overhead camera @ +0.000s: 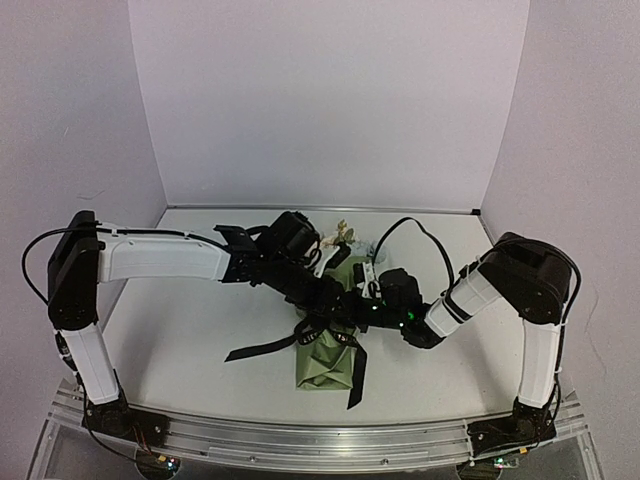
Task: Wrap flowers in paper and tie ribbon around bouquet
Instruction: Cross the half-tied ribbon over the folded bouquet.
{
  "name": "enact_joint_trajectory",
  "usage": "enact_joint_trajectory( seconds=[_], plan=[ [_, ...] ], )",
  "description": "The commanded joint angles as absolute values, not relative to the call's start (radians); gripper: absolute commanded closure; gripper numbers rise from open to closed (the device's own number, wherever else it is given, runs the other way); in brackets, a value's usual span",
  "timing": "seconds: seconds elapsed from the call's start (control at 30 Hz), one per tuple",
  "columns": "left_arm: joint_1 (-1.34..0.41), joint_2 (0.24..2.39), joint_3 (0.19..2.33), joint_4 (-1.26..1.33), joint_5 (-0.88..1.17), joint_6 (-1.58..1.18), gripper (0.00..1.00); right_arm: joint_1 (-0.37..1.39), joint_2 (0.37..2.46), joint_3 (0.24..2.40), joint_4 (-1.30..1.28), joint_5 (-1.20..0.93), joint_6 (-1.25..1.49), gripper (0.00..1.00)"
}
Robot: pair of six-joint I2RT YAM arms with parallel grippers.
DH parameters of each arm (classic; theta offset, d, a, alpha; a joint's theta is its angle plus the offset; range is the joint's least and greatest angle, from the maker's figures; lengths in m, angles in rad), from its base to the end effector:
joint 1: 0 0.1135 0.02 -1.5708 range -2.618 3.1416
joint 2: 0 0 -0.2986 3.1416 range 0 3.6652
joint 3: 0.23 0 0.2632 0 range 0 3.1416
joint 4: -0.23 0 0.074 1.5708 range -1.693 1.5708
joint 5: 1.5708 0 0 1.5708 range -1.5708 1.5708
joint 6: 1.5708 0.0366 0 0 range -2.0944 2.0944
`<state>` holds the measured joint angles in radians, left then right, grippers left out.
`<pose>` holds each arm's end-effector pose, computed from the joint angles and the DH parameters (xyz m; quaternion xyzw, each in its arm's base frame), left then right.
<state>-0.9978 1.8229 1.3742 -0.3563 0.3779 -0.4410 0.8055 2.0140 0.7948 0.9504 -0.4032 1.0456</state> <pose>0.2198 -0.3655 0.2677 0.3179 0.8567 -0.3729 0.1612 0.2643 0.2959 0.1347 -0.0271 0.7883 0.5701 0.2298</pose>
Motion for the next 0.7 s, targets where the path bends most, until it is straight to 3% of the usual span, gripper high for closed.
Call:
enact_joint_trajectory(
  seconds=[0.0,0.2,0.43,0.57,0.67],
  plan=[
    [-1.008,1.845,1.464,-0.485,0.206,-0.415,0.52,0.804,2.031,0.822,0.989,-0.407,1.044,1.0],
    [-1.008,1.818,1.432,-0.481,0.085,-0.418,0.56,0.803,2.032,0.824,0.989,-0.409,1.047,1.0],
    [-1.009,1.821,1.432,-0.445,0.186,-0.364,0.66,0.801,2.033,0.824,0.988,-0.412,1.049,1.0],
    [-1.008,1.801,1.413,-0.418,0.271,-0.317,0.59,0.798,2.035,0.823,0.988,-0.413,1.051,1.0],
    [-1.008,1.79,1.411,-0.441,0.211,-0.305,0.54,0.797,2.036,0.824,0.988,-0.413,1.052,1.0]
  ],
)
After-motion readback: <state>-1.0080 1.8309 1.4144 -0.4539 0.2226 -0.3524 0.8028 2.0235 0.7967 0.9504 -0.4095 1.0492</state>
